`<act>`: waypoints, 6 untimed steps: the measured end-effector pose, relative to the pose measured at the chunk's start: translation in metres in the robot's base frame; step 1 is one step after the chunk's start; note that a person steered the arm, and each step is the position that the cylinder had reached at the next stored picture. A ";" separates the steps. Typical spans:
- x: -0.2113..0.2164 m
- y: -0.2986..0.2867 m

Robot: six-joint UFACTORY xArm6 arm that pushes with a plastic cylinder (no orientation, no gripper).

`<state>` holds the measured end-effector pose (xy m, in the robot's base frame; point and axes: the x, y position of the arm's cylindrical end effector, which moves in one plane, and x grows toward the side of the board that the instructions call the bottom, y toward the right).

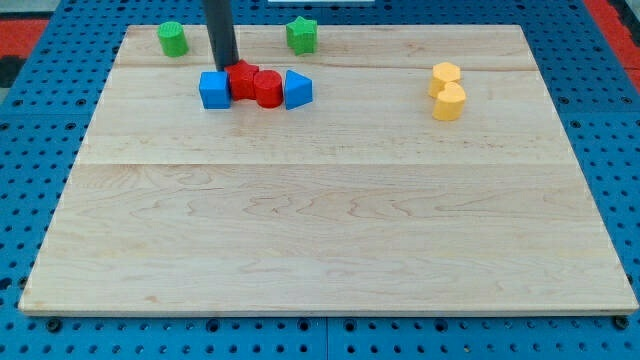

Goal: Separate the blue cube from red star

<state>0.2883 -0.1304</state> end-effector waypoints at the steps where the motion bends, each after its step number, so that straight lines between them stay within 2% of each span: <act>1: 0.021 -0.009; 3: 0.061 -0.023; 4: 0.066 -0.007; 6: 0.019 0.011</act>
